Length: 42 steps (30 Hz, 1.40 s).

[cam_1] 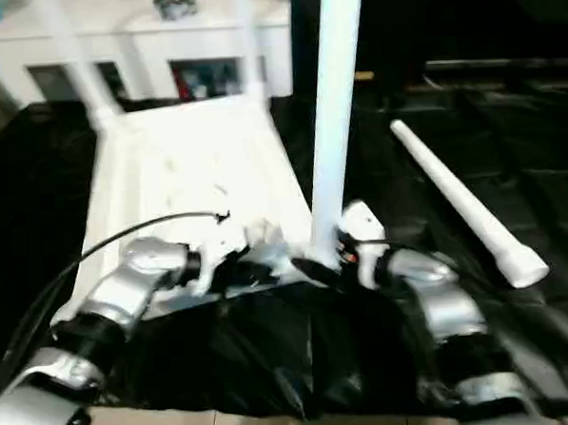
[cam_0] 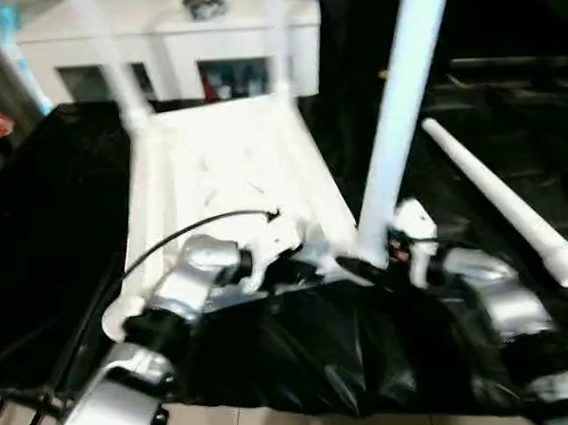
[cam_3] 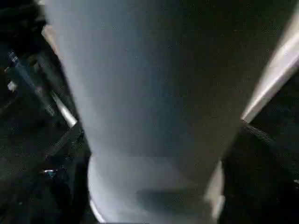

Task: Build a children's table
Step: Rotate leg to tighten

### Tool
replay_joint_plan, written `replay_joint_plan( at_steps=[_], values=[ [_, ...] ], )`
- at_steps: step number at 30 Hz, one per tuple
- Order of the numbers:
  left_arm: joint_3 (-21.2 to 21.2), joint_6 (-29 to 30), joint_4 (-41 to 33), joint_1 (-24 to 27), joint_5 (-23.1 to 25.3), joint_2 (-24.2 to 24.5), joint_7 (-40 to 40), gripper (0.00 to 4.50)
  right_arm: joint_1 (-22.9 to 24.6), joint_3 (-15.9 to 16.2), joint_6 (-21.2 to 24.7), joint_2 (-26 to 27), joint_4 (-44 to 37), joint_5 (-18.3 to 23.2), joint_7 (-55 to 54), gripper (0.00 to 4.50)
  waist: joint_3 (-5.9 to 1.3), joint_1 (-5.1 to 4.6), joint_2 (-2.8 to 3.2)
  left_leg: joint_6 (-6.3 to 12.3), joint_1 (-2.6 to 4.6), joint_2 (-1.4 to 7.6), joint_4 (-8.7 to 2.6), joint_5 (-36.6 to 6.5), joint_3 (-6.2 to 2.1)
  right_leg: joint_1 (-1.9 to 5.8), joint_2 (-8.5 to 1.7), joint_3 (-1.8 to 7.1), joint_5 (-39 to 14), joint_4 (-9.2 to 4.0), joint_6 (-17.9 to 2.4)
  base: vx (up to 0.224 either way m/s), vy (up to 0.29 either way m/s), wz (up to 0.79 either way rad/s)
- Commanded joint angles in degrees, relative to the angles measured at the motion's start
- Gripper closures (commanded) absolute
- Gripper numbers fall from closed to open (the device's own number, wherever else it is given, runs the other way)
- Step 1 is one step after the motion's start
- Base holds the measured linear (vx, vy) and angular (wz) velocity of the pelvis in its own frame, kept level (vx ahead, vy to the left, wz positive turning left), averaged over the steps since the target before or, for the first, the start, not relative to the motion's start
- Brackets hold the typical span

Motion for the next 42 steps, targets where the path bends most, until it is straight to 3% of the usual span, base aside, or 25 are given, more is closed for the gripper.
replay_joint_plan(
  at_steps=[1,5,17,19,23,25,28,31,34,39,42],
  values=[
    [-0.9,-1.0,-2.0,0.7,-2.3,-0.4,-3.3,4.5,1.2,2.6,2.5,-0.9,-1.9,0.0,3.8,0.38,-3.76,0.2,-1.21,6.01,-0.06,1.45,-3.66,-12.1,0.0,3.17,-2.94,2.61,-19.2,-3.89,-11.5,0.0,0.0,0.0],
    [-0.9,-0.8,-2.8,1.0,-2.4,0.5,-4.9,4.5,1.7,3.8,4.1,-2.2,-3.9,0.4,6.7,0.71,-3.67,0.37,-1.35,5.38,0.02,1.49,-3.76,-13.0,-0.01,3.08,-3.05,2.73,-21.4,-4.07,-10.6,0.0,0.0,0.0],
    [-0.2,0.0,-3.1,0.7,-2.4,1.5,-6.0,4.5,3.1,5.1,7.0,-1.2,-6.7,1.2,8.2,1.63,-3.74,0.42,-1.27,4.76,-0.07,1.46,-3.76,-12.2,-0.05,3.13,-3.09,2.82,-20.1,-3.84,-11.0,0.0,0.0,0.0],
    [1.4,1.4,-0.5,-0.8,-1.2,-0.8,1.8,4.5,1.6,2.3,4.2,2.7,-2.1,0.3,0.0,1.69,-3.68,0.18,-1.32,4.36,-0.03,1.4,-3.76,-12.6,-0.04,2.96,-3.14,2.82,-20.9,-3.97,-10.9,0.0,0.0,0.0],
    [3.2,3.5,3.6,-3.1,0.7,-3.7,12.6,4.5,-1.8,-0.8,2.4,6.9,5.4,-2.1,-13.3,1.74,-3.23,-0.73,-1.28,2.01,0.25,0.83,-3.8,-16.2,-0.31,2.65,-3.16,2.38,-29.8,-4.94,-7.9,0.0,0.0,0.0],
    [4.5,5.2,5.6,-4.3,1.3,-6.0,19.1,4.5,-4.5,-2.9,2.3,10.3,10.2,-2.1,-21.6,1.75,-2.96,-1.98,-1.25,1.32,0.62,0.33,-3.54,-18.8,-0.49,2.26,-2.92,1.71,-35.0,-5.9,-5.9,0.0,0.0,0.0],
    [5.1,6.0,6.1,-4.8,1.5,-8.0,23.1,4.5,-5.8,-3.9,2.9,13.4,11.7,-1.9,-27.1,1.75,-3.05,-2.37,-1.38,2.35,0.59,0.12,-3.39,-19.5,-0.58,2.22,-2.93,1.29,-36.6,-6.67,-4.2,0.0,0.0,0.0],
    [5.3,5.9,5.7,-4.7,1.5,-9.3,24.9,4.5,-6.2,-3.6,2.3,16.4,12.3,-2.3,-29.6,1.75,-3.15,-2.54,-1.51,2.94,0.45,0.34,-3.64,-19.5,-0.69,2.26,-2.87,1.2,-35.0,-6.54,-4.6,0.0,0.0,0.0],
    [4.6,4.4,4.8,-4.2,1.5,-9.3,22.6,4.5,-6.3,-3.8,-0.4,18.3,12.9,-2.4,-28.9,1.06,-3.3,-2.78,-1.41,3.36,0.13,0.69,-3.97,-19.3,-0.83,2.5,-3.03,1.43,-31.7,-6.13,-5.8,0.0,0.0,0.0],
    [3.3,3.1,2.6,-2.4,0.5,-6.8,16.6,4.5,-6.3,-2.8,-2.2,14.9,12.3,-3.0,-24.1,0.68,-3.3,-3.1,-1.46,3.96,-0.15,0.84,-4.08,-19.6,-0.8,2.75,-3.23,1.8,-29.7,-5.67,-7.5,0.0,0.0,0.0],
    [2.9,2.6,1.5,-1.6,0.0,-5.6,14.0,4.5,-5.6,-2.3,-2.1,13.1,10.9,-2.8,-21.0,0.52,-3.41,-2.82,-1.54,4.69,-0.07,0.83,-3.96,-17.8,-0.51,2.76,-3.25,2.15,-27.8,-5.51,-8.4,0.0,0.0,0.0]
  ],
)
